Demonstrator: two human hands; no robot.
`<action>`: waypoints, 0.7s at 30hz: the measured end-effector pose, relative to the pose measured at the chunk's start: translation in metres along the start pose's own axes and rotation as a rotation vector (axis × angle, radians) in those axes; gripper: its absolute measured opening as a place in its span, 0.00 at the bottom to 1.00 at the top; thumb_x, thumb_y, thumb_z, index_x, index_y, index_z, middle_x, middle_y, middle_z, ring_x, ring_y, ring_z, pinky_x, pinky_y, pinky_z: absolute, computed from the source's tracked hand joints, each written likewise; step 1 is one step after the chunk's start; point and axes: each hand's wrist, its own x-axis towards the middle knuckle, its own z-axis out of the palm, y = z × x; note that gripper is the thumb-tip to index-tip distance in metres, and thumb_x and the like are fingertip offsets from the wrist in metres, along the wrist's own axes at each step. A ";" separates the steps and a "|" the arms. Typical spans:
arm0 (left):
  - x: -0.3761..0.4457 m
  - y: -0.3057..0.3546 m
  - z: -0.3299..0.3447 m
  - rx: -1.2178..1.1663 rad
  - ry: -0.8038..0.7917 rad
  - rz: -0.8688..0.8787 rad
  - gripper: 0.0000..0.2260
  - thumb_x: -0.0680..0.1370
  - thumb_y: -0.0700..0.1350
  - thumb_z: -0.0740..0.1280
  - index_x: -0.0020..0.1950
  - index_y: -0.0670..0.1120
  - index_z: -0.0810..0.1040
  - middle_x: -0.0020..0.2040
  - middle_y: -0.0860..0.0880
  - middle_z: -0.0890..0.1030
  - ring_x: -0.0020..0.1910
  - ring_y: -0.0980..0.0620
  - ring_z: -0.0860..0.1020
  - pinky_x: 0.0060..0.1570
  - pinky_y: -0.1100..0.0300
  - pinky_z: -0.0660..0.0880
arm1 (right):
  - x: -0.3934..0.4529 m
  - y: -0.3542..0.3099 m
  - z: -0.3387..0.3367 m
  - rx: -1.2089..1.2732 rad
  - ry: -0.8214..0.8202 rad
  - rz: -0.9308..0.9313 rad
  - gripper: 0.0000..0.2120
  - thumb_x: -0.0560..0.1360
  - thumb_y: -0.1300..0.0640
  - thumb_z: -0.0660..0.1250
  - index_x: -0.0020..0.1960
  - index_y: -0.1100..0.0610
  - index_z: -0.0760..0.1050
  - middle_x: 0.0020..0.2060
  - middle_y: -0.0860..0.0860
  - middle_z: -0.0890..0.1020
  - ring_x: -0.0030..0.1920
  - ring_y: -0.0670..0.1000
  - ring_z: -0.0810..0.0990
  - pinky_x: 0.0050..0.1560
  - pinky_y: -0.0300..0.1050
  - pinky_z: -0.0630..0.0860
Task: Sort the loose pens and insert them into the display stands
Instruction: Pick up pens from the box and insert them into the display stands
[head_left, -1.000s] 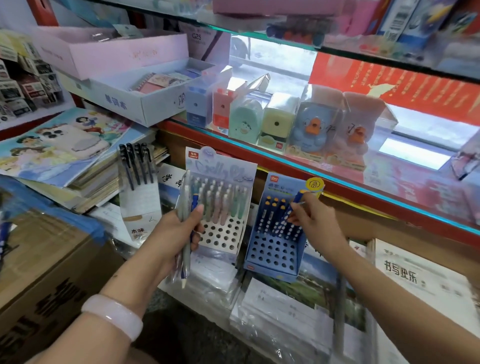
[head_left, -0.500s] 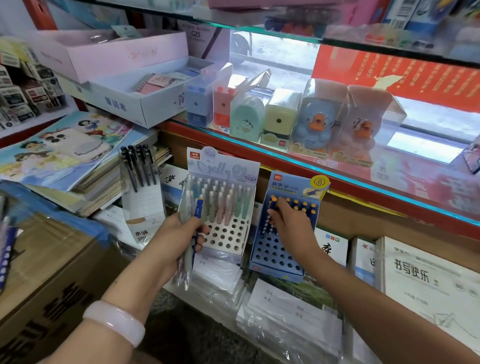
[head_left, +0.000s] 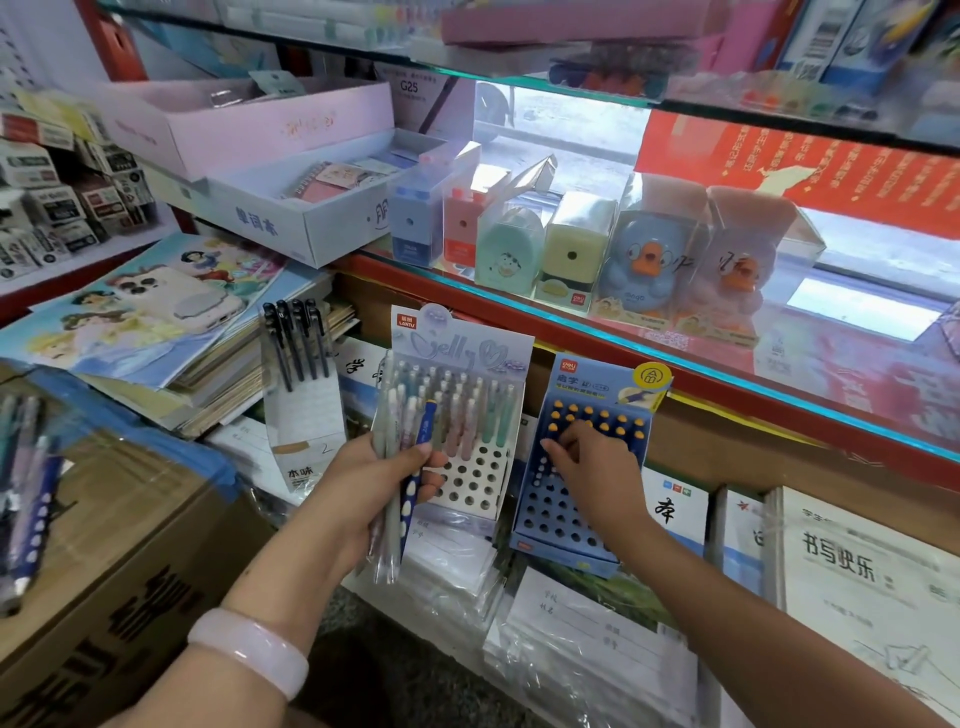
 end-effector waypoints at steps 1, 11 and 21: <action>-0.001 0.000 0.001 0.000 -0.004 -0.001 0.02 0.76 0.35 0.65 0.45 0.38 0.77 0.32 0.46 0.83 0.28 0.55 0.80 0.29 0.66 0.78 | -0.003 -0.006 -0.003 0.058 0.025 -0.026 0.10 0.79 0.51 0.61 0.46 0.58 0.74 0.33 0.50 0.76 0.33 0.49 0.74 0.35 0.42 0.70; -0.009 0.002 0.005 0.028 -0.150 0.019 0.06 0.78 0.37 0.62 0.50 0.40 0.78 0.39 0.40 0.83 0.33 0.50 0.82 0.33 0.62 0.79 | -0.021 -0.086 -0.014 0.933 -0.482 0.038 0.09 0.79 0.57 0.62 0.43 0.57 0.79 0.30 0.46 0.77 0.33 0.42 0.74 0.38 0.34 0.72; -0.004 -0.001 0.003 0.022 -0.040 -0.024 0.04 0.80 0.36 0.59 0.49 0.39 0.74 0.37 0.40 0.82 0.30 0.50 0.82 0.31 0.60 0.80 | -0.013 -0.064 -0.049 1.096 -0.188 0.146 0.07 0.79 0.59 0.60 0.45 0.60 0.74 0.34 0.49 0.82 0.35 0.45 0.82 0.42 0.37 0.80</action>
